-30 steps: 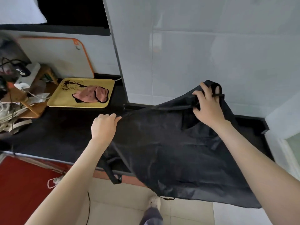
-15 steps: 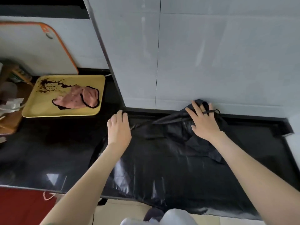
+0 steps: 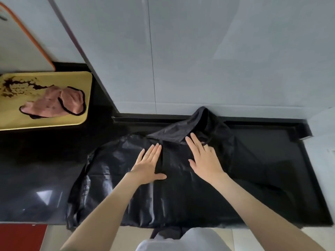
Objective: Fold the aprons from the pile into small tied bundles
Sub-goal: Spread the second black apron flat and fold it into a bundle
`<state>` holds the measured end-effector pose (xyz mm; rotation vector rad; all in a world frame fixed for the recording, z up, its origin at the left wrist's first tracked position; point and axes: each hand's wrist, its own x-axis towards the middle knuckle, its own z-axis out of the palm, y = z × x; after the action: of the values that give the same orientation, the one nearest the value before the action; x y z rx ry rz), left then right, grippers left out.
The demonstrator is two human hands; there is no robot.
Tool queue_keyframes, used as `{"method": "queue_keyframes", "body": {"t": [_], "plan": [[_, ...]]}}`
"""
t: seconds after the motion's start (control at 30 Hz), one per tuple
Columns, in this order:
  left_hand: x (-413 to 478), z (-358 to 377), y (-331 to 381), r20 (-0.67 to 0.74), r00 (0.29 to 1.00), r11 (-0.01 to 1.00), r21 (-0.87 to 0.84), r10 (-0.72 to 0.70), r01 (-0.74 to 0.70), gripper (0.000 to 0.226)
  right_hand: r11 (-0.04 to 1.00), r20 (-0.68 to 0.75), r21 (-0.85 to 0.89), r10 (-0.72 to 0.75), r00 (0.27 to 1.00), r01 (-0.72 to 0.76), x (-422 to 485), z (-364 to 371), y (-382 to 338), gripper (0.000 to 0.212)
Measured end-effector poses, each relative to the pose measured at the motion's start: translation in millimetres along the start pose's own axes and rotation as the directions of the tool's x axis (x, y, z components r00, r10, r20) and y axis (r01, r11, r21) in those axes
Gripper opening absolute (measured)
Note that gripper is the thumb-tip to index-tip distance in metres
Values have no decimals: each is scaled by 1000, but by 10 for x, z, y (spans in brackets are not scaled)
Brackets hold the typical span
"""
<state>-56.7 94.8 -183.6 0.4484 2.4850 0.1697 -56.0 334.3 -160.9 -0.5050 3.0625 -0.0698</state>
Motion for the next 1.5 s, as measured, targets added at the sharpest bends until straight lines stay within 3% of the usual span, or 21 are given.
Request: {"method": "queue_keyframes", "body": {"t": [0.17, 0.23, 0.27, 0.3, 0.37, 0.4, 0.47, 0.57, 0.6, 0.67, 0.73, 0.83, 1.03, 1.13, 1.2, 1.23, 1.3, 1.33, 1.37, 1.43, 1.5], "plan": [[26, -163, -114, -112, 989, 991, -104, -101, 90, 99, 992, 50, 44, 115, 992, -117, -211, 136, 332, 108], [92, -264, -2, -172, 944, 889, -417, -282, 189, 68, 976, 139, 71, 196, 971, -207, -246, 82, 437, 88], [142, -334, 79, -118, 911, 703, -677, -395, 217, 54, 968, 177, 86, 217, 960, -235, -260, 52, 474, 73], [189, -402, 145, 9, 889, 394, -894, -457, 212, 47, 970, 165, 79, 213, 963, -229, -252, 34, 480, 55], [270, -521, 285, 246, 891, -208, -962, -381, 176, 51, 985, 73, 63, 155, 985, -160, -259, 22, 499, 21], [301, -568, 334, 301, 898, -378, -910, -322, 170, 57, 990, 56, 70, 116, 992, -120, -264, -16, 491, 18], [360, -644, 429, 342, 905, -526, -834, -254, 167, 64, 983, 159, 180, -1, 987, -28, -270, -192, 421, 19], [437, -722, 540, 329, 894, -582, -807, -305, 98, 51, 858, 543, 444, -28, 839, -259, -293, -493, 247, 36], [457, -734, 553, 328, 884, -607, -792, -333, 65, 44, 790, 597, 498, -14, 802, -356, -296, -509, 196, 33], [478, -758, 574, 321, 876, -660, -751, -359, 5, 37, 780, 614, 458, 68, 786, -425, -316, -412, 167, 35], [461, -793, 586, 318, 868, -699, -713, -380, -45, 31, 877, 626, 283, 138, 768, -389, -357, -308, 168, 72], [405, -864, 570, 366, 824, -707, -705, -433, -58, 17, 931, 606, 123, 204, 769, -344, -426, -231, 210, 83], [303, -747, 305, 385, 810, -579, -812, -443, 70, 13, 941, 421, -97, 334, 843, -325, -584, -95, 395, 55], [230, -690, 262, 366, 803, -497, -862, -470, 102, 22, 854, 177, 131, 479, 860, -503, -670, -2, 624, 21], [204, -636, 234, 365, 809, -440, -886, -461, 149, 17, 653, 116, 419, 651, 750, -631, -692, -47, 709, 18], [204, -609, 232, 366, 818, -413, -894, -444, 176, 15, 473, 166, 564, 738, 654, -677, -678, -92, 727, 27], [218, -536, 246, 381, 833, -380, -897, -402, 228, 16, -64, 430, 753, 801, 416, -655, -638, -152, 732, 52], [213, -514, 269, 393, 837, -379, -892, -382, 246, 18, -326, 576, 756, 742, 342, -568, -621, -159, 719, 60], [204, -497, 291, 398, 841, -394, -885, -366, 248, 20, -492, 685, 706, 658, 313, -509, -605, -162, 699, 61], [196, -448, 338, 399, 850, -437, -869, -344, 231, 29, -582, 805, 585, 504, 314, -566, -637, -144, 623, 49], [189, -401, 368, 383, 866, -460, -863, -321, 211, 36, -571, 849, 522, 419, 322, -634, -690, -109, 520, 46]]}}
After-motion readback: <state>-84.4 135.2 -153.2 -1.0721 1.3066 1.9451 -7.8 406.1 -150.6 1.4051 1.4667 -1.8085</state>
